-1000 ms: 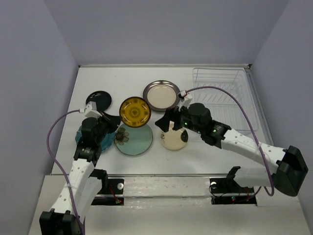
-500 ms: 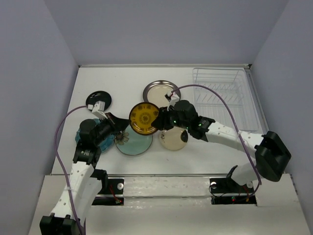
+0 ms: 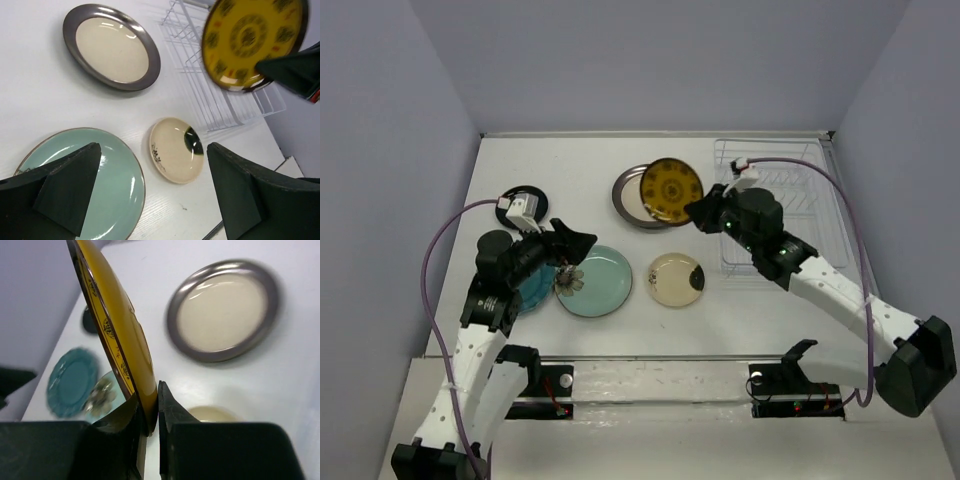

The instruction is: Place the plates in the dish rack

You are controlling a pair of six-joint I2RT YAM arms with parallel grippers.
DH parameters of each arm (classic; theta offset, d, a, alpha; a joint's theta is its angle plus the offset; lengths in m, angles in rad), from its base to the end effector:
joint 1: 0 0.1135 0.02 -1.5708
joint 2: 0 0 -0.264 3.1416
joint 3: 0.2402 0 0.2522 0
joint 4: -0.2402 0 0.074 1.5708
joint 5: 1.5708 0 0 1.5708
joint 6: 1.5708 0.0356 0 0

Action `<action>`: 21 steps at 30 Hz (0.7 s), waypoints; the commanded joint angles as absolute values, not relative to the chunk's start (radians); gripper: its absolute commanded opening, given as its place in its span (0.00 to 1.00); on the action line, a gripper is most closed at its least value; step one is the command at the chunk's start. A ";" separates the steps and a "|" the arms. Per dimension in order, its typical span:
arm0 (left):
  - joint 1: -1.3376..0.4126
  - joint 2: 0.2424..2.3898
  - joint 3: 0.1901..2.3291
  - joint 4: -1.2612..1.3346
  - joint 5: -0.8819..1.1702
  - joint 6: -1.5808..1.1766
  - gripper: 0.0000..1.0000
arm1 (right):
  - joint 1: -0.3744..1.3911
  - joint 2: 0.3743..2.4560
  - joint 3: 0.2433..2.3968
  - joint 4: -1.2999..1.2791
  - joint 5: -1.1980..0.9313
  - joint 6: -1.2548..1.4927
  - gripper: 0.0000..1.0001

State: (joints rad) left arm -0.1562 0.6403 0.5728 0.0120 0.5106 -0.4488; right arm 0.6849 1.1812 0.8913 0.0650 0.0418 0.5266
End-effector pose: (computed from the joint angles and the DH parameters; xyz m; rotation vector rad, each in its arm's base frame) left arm 0.1570 -0.0423 0.3087 0.1618 1.6845 -0.8723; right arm 0.2166 0.1750 0.3208 -0.1170 1.8697 0.8179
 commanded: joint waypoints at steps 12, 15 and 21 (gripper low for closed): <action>-0.261 0.580 0.583 -0.074 0.428 -0.408 0.99 | 0.278 1.256 1.179 -0.233 0.600 0.327 0.07; -0.270 0.574 0.584 -0.083 0.414 -0.411 0.99 | 0.264 1.347 1.215 -0.241 0.609 0.331 0.07; -0.282 0.560 0.586 -0.084 0.405 -0.413 0.99 | 0.238 1.503 1.319 -0.278 0.543 0.350 0.07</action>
State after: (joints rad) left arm -0.2737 0.5804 0.5728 -0.0986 0.4072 -0.4221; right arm 0.2485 1.4700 1.2198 -0.2756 0.5625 0.3397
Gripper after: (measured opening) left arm 0.987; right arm 0.142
